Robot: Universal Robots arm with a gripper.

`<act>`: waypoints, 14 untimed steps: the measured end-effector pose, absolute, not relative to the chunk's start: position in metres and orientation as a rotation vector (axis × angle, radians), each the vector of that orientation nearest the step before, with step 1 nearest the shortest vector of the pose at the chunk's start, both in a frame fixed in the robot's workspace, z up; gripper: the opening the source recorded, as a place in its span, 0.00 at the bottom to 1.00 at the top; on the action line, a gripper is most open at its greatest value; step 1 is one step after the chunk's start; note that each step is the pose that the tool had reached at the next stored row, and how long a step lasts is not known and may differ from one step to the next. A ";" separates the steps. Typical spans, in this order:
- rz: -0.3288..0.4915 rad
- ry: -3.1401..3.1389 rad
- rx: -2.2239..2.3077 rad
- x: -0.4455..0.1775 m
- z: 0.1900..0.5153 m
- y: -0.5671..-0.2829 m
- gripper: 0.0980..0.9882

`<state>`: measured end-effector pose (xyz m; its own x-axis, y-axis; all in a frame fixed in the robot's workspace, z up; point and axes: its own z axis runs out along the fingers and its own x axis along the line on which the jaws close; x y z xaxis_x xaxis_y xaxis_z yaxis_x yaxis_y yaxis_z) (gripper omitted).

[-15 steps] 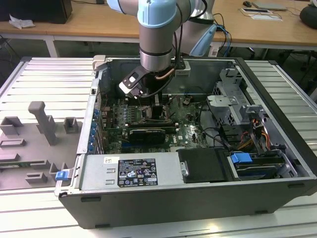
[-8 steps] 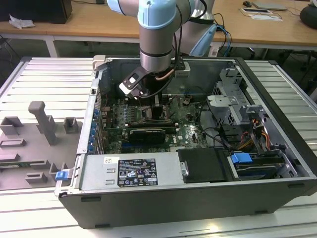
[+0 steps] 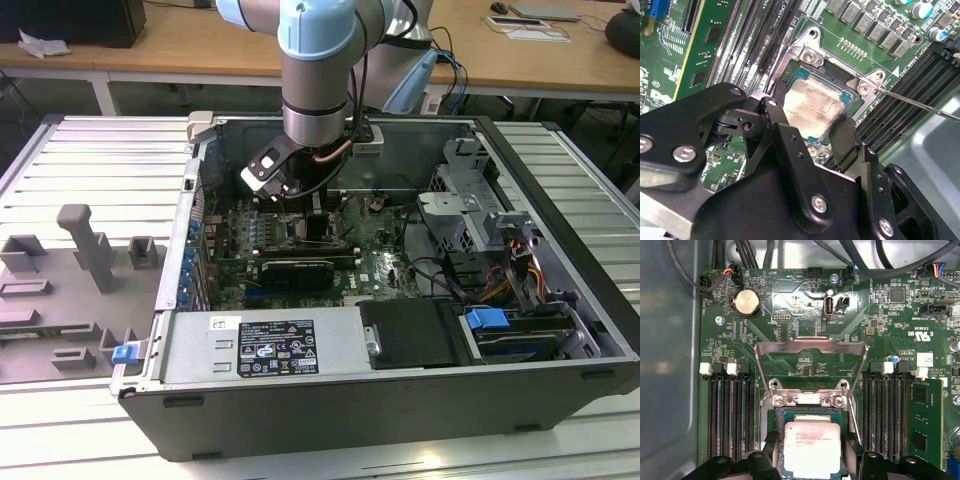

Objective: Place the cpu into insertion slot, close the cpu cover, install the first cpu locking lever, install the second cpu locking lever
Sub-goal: 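Place the cpu into insertion slot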

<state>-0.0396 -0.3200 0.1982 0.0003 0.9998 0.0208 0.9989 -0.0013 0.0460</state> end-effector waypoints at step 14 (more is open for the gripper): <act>0.076 2.208 2.210 -0.039 0.204 -0.317 0.58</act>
